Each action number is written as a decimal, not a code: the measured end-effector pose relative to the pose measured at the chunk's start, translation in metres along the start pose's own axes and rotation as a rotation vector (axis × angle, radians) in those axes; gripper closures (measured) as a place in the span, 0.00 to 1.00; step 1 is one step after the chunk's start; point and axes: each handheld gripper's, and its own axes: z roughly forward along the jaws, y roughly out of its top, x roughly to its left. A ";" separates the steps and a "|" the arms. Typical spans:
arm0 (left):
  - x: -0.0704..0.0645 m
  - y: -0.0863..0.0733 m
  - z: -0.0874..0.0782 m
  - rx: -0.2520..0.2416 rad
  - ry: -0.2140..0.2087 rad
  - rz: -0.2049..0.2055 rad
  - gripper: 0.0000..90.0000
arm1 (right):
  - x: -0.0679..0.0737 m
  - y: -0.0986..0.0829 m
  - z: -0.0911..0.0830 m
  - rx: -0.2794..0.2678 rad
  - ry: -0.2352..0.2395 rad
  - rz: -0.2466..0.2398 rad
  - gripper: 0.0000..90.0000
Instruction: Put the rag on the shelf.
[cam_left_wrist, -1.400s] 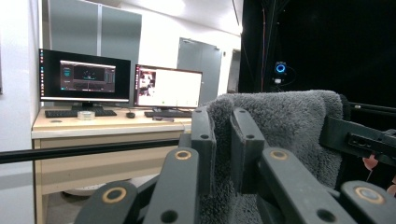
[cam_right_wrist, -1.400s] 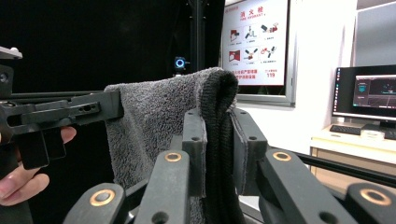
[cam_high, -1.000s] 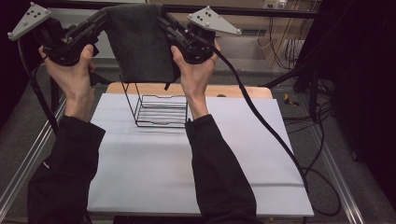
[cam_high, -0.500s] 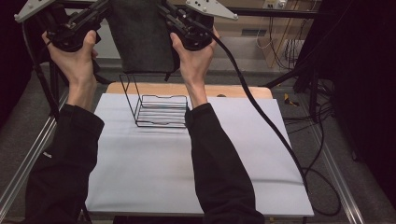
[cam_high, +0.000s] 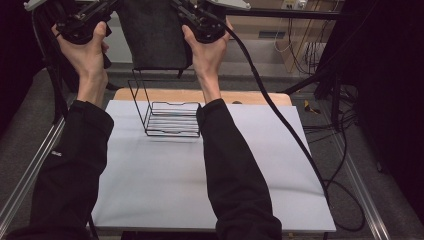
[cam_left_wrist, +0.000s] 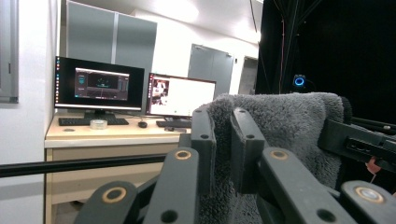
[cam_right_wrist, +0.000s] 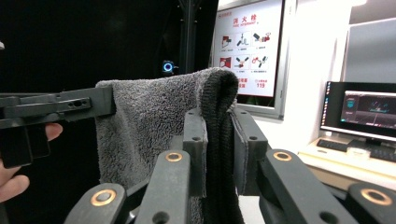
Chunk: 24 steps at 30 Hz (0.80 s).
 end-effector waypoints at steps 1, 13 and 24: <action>0.001 0.000 0.001 -0.001 0.000 -0.002 0.90 | -0.001 0.000 0.001 -0.001 0.001 -0.002 0.87; 0.015 -0.021 0.008 0.067 0.016 0.006 0.90 | -0.006 -0.022 0.012 0.057 -0.007 0.016 0.87; 0.020 -0.034 0.012 0.100 0.011 0.026 0.90 | -0.010 -0.040 0.012 0.079 -0.001 0.036 0.87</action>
